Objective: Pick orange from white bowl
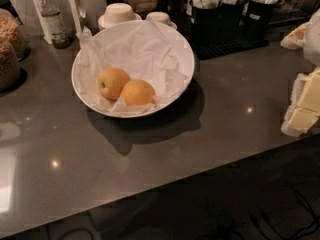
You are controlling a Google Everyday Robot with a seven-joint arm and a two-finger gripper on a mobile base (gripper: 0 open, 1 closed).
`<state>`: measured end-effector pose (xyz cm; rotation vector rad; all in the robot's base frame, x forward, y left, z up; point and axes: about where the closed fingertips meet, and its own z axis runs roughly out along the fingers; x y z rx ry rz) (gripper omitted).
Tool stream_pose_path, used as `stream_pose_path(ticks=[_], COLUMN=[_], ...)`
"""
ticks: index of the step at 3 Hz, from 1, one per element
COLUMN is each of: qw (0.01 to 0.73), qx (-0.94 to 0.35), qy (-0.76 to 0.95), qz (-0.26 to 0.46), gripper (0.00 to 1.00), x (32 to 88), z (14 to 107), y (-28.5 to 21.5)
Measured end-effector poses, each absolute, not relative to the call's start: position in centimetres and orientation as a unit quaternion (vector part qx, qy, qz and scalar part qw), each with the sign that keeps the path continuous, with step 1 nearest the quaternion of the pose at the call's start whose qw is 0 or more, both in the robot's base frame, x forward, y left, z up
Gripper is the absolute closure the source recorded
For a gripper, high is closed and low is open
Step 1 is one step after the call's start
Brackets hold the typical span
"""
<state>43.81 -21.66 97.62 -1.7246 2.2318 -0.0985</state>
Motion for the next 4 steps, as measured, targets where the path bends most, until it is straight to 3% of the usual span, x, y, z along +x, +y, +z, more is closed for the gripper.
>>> stream_pose_path(ticks=[2,4], qw=[0.158,0.139], qx=[-0.627,-0.738], qy=[0.762,0.659], qz=[-0.034,-0.030], gripper=[0.00,0.00], x=[44.1,47.4], z=[97.7,96.5], y=[-20.3,-12.1])
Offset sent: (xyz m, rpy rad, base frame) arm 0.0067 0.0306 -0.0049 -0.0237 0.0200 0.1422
